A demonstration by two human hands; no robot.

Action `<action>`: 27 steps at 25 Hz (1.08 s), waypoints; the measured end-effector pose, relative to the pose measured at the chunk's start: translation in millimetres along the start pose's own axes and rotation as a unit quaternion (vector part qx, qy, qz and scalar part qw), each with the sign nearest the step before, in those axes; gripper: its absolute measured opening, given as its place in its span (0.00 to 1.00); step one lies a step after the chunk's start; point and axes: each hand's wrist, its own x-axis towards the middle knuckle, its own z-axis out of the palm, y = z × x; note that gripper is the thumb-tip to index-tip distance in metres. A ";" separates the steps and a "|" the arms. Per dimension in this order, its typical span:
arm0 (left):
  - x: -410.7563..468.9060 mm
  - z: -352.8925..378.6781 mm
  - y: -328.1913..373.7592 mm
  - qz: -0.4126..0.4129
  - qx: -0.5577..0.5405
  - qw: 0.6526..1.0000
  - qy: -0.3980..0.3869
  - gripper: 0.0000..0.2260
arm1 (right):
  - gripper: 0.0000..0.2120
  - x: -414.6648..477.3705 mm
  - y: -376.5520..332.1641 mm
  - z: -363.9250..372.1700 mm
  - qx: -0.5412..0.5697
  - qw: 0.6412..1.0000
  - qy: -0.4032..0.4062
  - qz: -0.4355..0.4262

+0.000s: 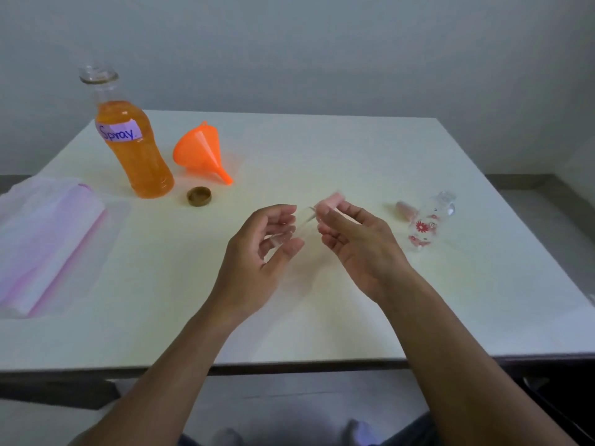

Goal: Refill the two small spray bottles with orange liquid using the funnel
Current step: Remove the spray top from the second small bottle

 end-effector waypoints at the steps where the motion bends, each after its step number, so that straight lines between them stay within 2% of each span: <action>1: 0.3 0.2 -0.5 0.001 0.013 1.000 0.002 0.17 | 0.23 2.5 -0.2 -1.3 -0.007 1.000 -0.014 -0.004; 5: -0.1 -2.3 -0.6 -0.024 0.108 0.994 0.020 0.18 | 0.05 7.1 0.9 0.3 -0.050 0.997 -0.059 -0.028; 7: -0.8 -4.8 0.3 -0.050 0.122 0.991 -0.005 0.17 | 0.04 6.6 1.7 2.4 -0.092 0.991 -0.075 -0.061; 9: -1.2 -9.9 2.6 -0.068 0.074 0.993 -0.061 0.15 | 0.05 5.8 0.9 2.5 -0.116 0.985 -0.091 -0.088; 11: -1.3 -14.8 7.7 -0.103 -0.025 0.987 -0.120 0.20 | 0.05 3.6 -1.7 1.3 -0.113 0.981 -0.124 -0.096; 13: -1.9 -16.3 13.6 -0.143 -0.128 0.969 -0.157 0.25 | 0.06 0.6 -4.5 1.3 -0.084 0.977 -0.170 -0.097; 15: -1.7 -15.4 17.7 -0.165 -0.188 0.951 -0.181 0.25 | 0.10 -1.3 -7.7 2.1 -0.055 0.972 -0.207 -0.101; 17: -0.7 -14.0 18.6 -0.175 -0.199 0.945 -0.190 0.24 | 0.17 -0.6 -12.5 0.6 -0.048 0.971 -0.208 -0.104; 19: 0.9 -14.0 17.2 -0.183 -0.198 0.945 -0.184 0.24 | 0.23 -1.8 -17.1 1.3 -0.053 0.980 -0.167 -0.098; 21: 2.0 -14.3 15.9 -0.192 -0.185 0.946 -0.185 0.24 | 0.26 -4.9 -17.4 5.8 -0.109 0.984 -0.099 -0.104; 23: 1.8 -12.2 15.9 -0.192 -0.169 0.946 -0.199 0.24 | 0.29 -6.6 -14.5 9.3 -0.181 0.975 -0.066 -0.108; 27: 0.4 -10.1 15.8 -0.186 -0.173 0.945 -0.204 0.24 | 0.29 -0.3 -16.9 0.4 -0.163 0.979 -0.115 -0.041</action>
